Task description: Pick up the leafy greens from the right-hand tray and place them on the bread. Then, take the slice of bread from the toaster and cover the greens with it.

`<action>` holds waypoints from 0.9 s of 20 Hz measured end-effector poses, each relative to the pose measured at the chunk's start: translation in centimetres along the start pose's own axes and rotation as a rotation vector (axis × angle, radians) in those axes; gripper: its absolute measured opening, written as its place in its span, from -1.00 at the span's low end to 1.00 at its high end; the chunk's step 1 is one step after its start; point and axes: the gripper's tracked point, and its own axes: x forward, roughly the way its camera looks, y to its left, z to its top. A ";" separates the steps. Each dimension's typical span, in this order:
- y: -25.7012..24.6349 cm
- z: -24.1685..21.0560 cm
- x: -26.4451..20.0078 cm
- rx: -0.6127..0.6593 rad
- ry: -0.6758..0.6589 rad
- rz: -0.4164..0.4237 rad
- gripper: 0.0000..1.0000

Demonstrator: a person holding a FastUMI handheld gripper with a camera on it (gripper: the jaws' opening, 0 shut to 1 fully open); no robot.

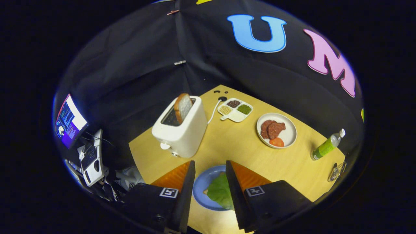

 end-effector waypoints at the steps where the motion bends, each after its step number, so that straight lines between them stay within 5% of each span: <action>1: 0.7 1.3 0.7 -0.009 -0.013 0.008 0.28; 4: 3.7 5.0 2.6 -0.035 -0.050 0.046 0.62; 12: 8.8 9.4 10.1 -0.077 -0.035 0.087 0.63; 18: 8.1 10.5 15.8 -0.050 0.005 0.019 0.63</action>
